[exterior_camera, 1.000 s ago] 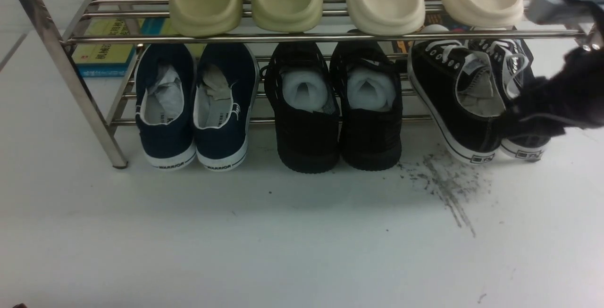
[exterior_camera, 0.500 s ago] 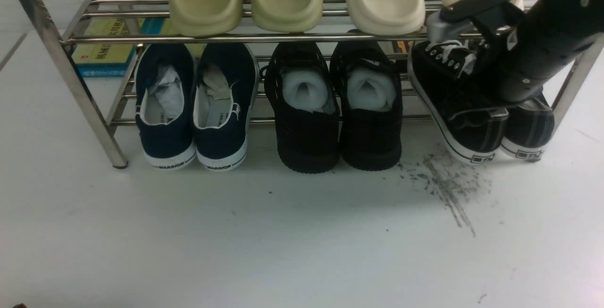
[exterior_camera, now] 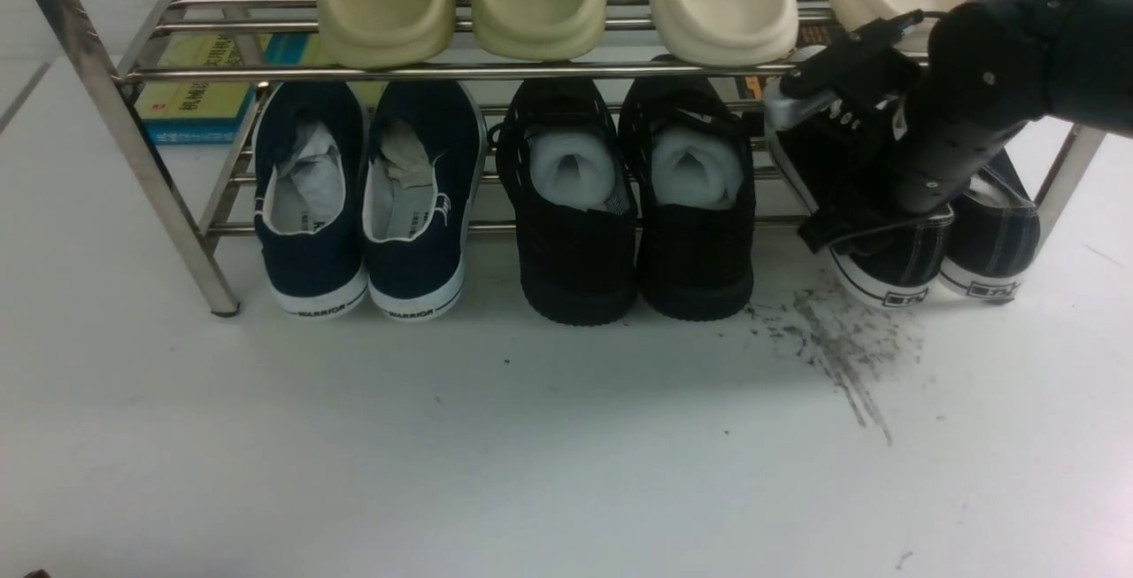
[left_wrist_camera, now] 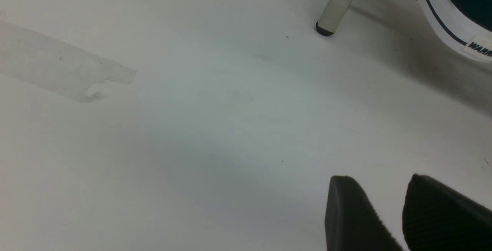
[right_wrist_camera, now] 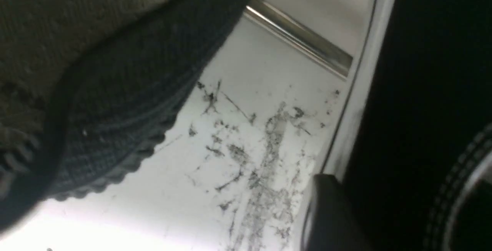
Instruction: Take the shoes off the shelf with your hand on the white table.
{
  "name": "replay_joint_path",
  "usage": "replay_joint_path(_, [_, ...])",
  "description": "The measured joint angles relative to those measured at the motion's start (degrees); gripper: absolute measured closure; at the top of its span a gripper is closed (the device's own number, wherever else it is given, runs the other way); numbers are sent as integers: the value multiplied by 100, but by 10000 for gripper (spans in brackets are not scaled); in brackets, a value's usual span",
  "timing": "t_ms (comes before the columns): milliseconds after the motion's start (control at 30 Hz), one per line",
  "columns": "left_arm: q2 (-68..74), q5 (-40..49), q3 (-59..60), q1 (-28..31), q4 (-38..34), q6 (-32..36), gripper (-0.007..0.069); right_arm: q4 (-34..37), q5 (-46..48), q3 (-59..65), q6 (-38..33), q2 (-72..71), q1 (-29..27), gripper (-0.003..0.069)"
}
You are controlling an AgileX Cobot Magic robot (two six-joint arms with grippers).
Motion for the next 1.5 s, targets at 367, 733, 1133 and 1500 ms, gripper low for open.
replay_joint_path(367, [0,0,0,0,0,0,383,2,154,-166,37,84,64,655])
replay_joint_path(733, [0,0,0,0,0,0,383,287,942,-645,-134,-3,58,655])
replay_joint_path(1133, [0,0,0,0,0,0,383,1008,2129,-652,-441,-975,18,655])
replay_joint_path(1500, [0,0,0,0,0,0,383,1600,2794,-647,-558,-2252,18,648])
